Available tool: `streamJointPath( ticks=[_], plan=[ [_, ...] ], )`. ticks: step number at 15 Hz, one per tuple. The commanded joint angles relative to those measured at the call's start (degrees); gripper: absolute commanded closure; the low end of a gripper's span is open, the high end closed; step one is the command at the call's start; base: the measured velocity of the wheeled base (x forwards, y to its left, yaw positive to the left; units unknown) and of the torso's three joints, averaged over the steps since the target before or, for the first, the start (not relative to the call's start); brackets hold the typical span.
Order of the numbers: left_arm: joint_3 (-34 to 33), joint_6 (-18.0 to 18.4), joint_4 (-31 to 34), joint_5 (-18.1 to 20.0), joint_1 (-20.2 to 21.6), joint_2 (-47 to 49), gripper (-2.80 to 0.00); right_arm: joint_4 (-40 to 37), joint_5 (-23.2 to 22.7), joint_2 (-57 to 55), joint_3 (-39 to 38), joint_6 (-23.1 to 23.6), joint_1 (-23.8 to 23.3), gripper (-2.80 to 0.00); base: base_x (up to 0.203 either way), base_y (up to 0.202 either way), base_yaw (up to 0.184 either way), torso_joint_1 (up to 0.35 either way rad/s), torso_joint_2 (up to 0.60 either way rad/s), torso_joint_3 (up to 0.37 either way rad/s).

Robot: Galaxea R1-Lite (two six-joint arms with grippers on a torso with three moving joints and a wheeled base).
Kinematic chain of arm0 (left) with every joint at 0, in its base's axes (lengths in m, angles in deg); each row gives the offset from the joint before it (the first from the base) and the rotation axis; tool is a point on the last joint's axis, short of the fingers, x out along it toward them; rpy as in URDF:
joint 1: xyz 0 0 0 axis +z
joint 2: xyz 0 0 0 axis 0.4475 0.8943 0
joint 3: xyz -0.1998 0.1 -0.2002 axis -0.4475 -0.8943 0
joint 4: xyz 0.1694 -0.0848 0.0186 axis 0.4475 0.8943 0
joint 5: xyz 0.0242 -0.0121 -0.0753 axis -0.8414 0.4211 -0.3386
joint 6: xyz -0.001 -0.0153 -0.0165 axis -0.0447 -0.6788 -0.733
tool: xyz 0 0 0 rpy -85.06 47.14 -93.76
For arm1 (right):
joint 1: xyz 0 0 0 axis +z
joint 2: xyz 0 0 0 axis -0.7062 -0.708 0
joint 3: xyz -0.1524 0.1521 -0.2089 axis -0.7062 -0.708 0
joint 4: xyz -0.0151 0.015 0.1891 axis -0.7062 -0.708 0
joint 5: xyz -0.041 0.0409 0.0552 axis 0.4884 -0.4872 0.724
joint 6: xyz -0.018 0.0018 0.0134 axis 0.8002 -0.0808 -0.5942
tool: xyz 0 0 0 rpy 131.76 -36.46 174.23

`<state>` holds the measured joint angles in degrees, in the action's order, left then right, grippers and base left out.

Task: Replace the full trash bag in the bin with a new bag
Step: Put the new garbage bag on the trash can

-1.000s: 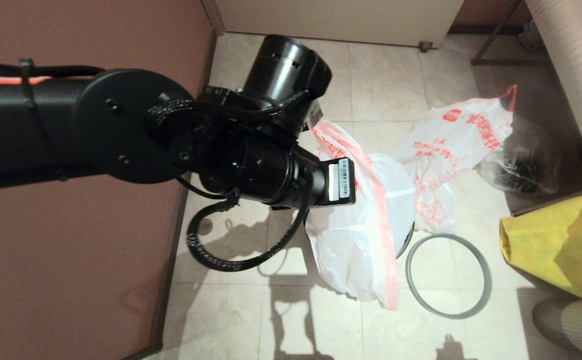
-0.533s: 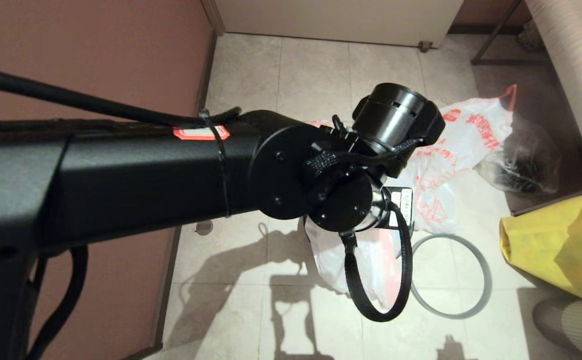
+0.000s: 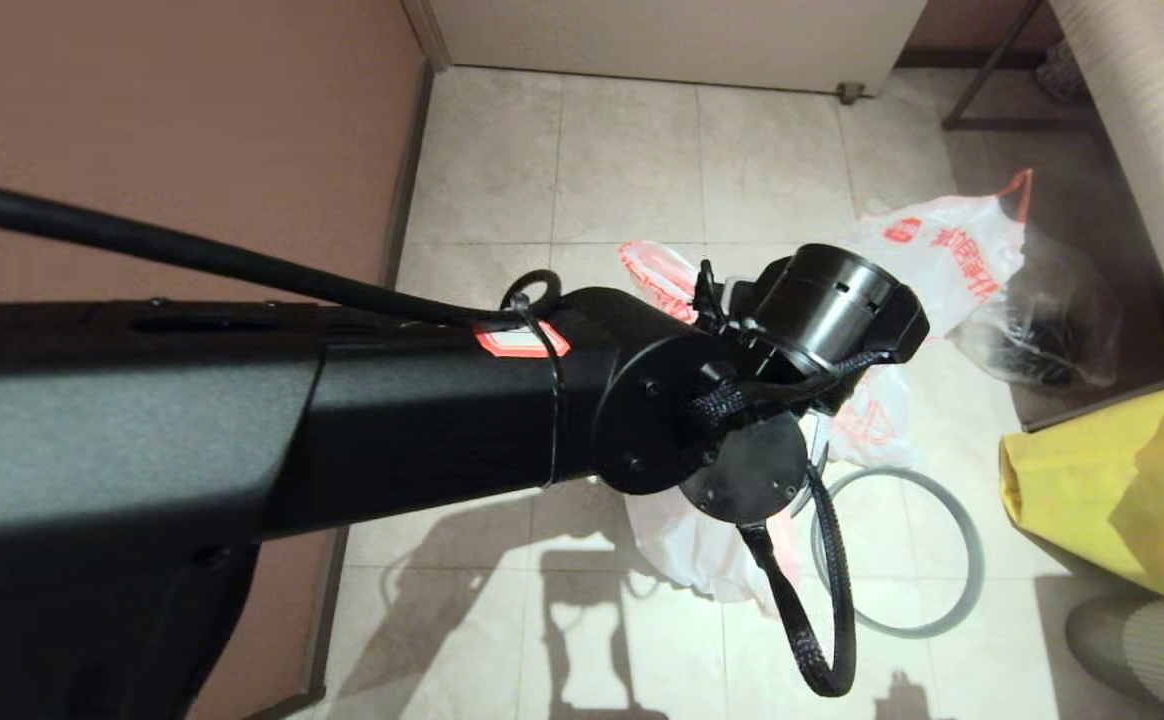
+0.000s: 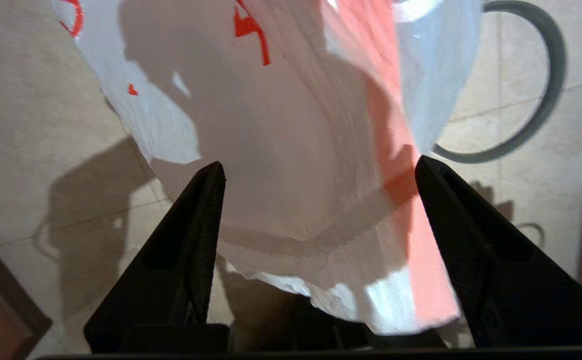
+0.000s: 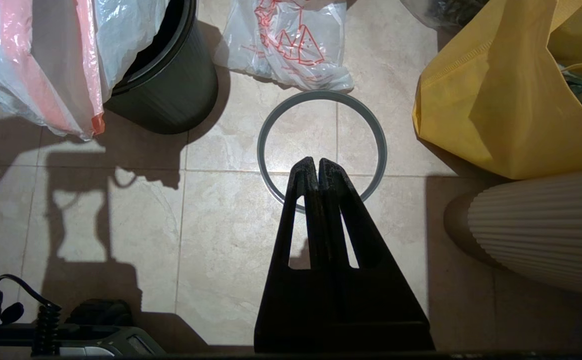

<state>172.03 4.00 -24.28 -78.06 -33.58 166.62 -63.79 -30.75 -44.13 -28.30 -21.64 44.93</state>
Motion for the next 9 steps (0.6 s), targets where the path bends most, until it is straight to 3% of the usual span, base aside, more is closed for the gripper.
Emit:
streamJointPath(
  ticks=[1, 3, 9],
  plan=[
    [0.0, 0.6, -2.8, -0.9, 0.0, 2.1, -2.8, 0.0, 0.0, -0.1, 0.0, 0.0, 0.0, 0.0, 0.0, 0.0, 0.0, 0.0, 0.0, 0.0],
    [0.0, 5.9, -7.9, -1.4, -0.1, 4.3, -2.8, 0.0, 0.0, -0.1, 0.1, 0.0, 0.0, 0.0, 0.0, 0.0, 0.0, 0.0, 0.0, 0.0],
    [-0.7, 10.2, -8.4, -3.9, 1.5, 6.0, -2.8, -0.1, 0.0, -0.1, 0.1, 0.0, 0.1, 0.0, 0.0, 0.0, 0.0, 0.0, 0.0, 0.0]
  ],
)
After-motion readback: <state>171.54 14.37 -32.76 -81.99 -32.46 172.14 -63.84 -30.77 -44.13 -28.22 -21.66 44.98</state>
